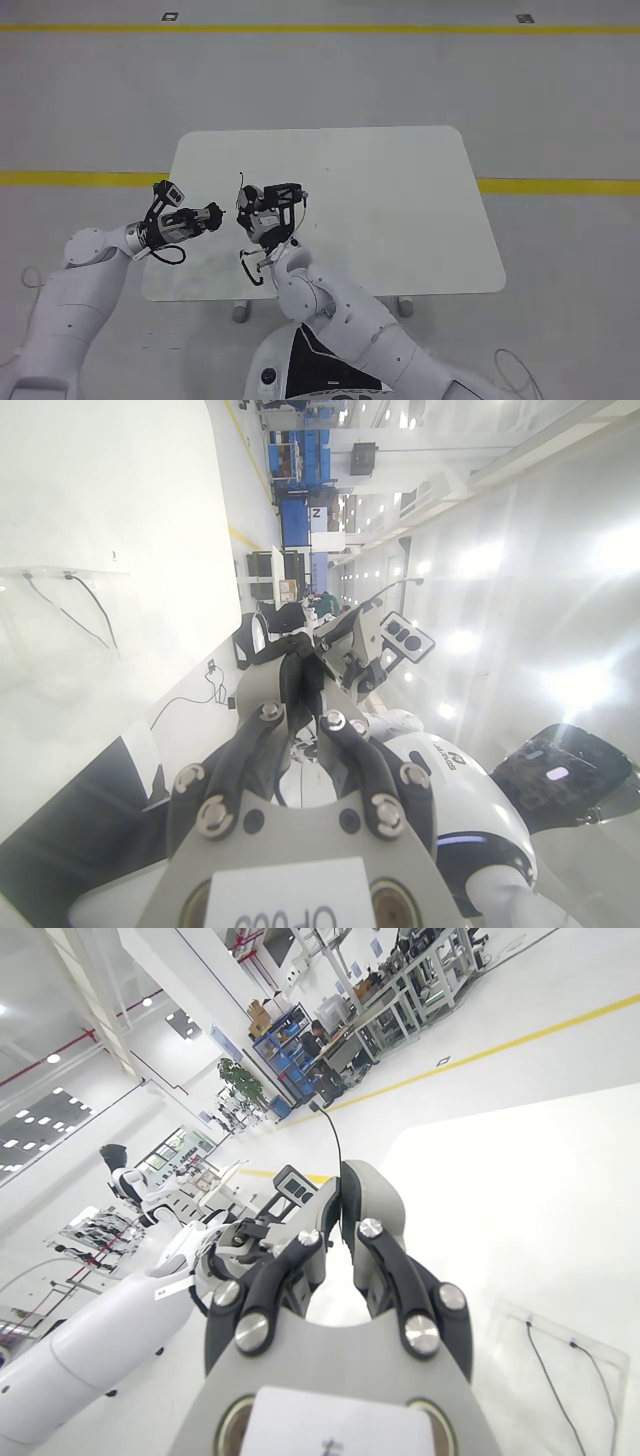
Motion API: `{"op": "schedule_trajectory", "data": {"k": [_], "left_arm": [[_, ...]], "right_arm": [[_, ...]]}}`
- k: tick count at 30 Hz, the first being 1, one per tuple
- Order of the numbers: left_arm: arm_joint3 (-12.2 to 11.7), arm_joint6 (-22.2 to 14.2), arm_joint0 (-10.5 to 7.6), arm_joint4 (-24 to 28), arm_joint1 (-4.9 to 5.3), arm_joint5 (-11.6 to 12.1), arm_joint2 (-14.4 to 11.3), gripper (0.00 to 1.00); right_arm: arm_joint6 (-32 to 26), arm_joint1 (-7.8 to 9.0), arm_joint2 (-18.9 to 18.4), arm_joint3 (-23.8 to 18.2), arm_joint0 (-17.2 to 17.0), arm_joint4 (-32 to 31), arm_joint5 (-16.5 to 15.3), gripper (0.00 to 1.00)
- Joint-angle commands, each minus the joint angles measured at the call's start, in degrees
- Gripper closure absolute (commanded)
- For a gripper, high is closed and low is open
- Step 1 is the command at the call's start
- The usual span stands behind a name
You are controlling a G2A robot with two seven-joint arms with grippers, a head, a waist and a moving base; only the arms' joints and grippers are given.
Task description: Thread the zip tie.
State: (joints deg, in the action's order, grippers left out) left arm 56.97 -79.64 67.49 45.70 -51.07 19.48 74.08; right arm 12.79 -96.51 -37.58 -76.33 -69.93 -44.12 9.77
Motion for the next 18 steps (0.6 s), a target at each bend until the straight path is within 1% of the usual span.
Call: {"op": "schedule_trajectory", "data": {"k": [1,6,15,18], "left_arm": [[0.00,0.00,0.00,0.00,0.00,0.00,0.00,1.00],[0.00,0.00,0.00,0.00,0.00,0.00,0.00,1.00],[0.00,0.00,0.00,0.00,0.00,0.00,0.00,1.00],[0.00,0.00,0.00,0.00,0.00,0.00,0.00,1.00]], "right_arm": [[1.08,-0.21,0.12,0.35,-0.24,-0.04,-0.38,1.00],[2.90,-1.01,0.66,1.88,-0.20,0.10,-0.62,1.00],[2.90,-1.01,0.66,1.88,-0.20,0.10,-0.62,1.00],[2.96,-0.93,0.40,1.45,-0.89,-0.94,-0.84,1.00]]}}
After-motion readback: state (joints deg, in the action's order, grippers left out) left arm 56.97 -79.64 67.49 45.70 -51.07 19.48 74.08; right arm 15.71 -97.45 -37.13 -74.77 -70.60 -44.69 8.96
